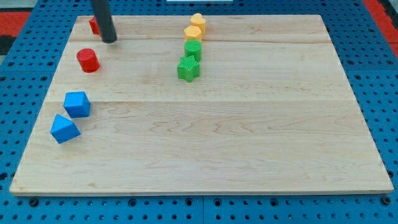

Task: Push the red circle towards the center of the board

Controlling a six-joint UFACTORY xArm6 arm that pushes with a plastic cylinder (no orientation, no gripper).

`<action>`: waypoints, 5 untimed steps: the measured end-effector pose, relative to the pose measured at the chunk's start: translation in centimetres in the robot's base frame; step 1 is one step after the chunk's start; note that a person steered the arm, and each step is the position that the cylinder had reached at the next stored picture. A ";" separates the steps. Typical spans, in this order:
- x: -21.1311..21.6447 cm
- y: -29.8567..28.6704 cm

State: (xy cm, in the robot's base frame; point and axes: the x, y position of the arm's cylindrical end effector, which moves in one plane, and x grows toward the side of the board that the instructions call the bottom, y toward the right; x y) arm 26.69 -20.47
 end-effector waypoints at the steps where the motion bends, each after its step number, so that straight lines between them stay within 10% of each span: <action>1: 0.5 -0.3; 5: 6.3 -5.0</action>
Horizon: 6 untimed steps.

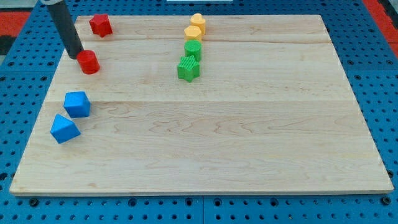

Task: Push the red circle towards the center of the board

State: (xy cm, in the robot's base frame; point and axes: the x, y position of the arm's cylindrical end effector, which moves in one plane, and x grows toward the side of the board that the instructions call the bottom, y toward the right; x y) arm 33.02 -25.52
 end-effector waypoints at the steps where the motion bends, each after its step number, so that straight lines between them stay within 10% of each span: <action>1: 1.1 0.9; 5: 3.7 7.7; 6: -1.4 8.5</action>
